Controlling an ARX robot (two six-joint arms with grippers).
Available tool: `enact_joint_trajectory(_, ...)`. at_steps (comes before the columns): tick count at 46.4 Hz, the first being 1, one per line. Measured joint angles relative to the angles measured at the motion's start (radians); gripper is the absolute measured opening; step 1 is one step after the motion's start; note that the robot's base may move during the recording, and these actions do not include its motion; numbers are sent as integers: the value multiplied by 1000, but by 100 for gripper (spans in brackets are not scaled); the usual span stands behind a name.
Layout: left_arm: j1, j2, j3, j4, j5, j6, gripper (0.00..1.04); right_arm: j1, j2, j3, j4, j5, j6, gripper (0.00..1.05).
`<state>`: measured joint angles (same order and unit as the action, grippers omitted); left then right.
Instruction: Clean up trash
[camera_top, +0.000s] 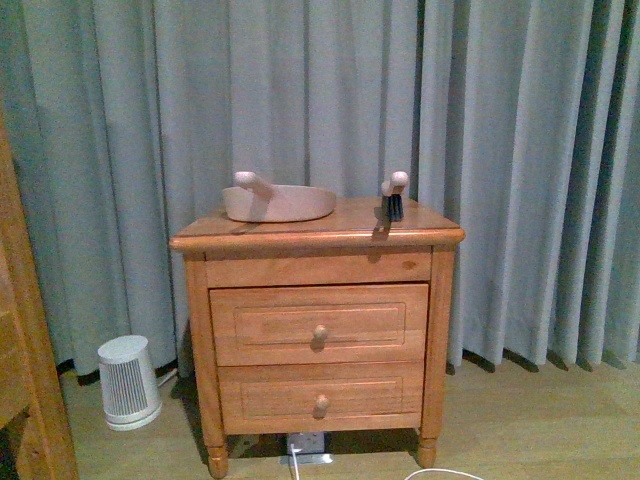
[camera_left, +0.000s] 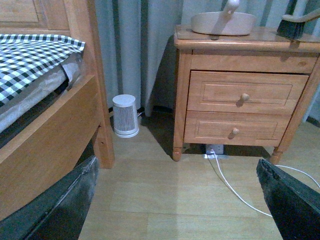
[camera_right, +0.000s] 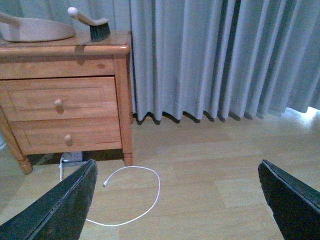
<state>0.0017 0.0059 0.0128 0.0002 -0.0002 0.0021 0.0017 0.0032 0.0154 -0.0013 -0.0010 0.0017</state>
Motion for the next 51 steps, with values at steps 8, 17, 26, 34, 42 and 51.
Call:
enact_joint_trajectory(8, 0, 0, 0, 0, 0, 0, 97, 0, 0, 0, 0, 0, 0, 97)
enact_joint_trajectory(17, 0, 0, 0, 0, 0, 0, 97, 0, 0, 0, 0, 0, 0, 97)
enact_joint_trajectory(26, 0, 0, 0, 0, 0, 0, 97, 0, 0, 0, 0, 0, 0, 97)
enact_joint_trajectory(34, 0, 0, 0, 0, 0, 0, 97, 0, 0, 0, 0, 0, 0, 97)
enact_joint_trajectory(42, 0, 0, 0, 0, 0, 0, 97, 0, 0, 0, 0, 0, 0, 97)
enact_joint_trajectory(51, 0, 0, 0, 0, 0, 0, 97, 0, 0, 0, 0, 0, 0, 97)
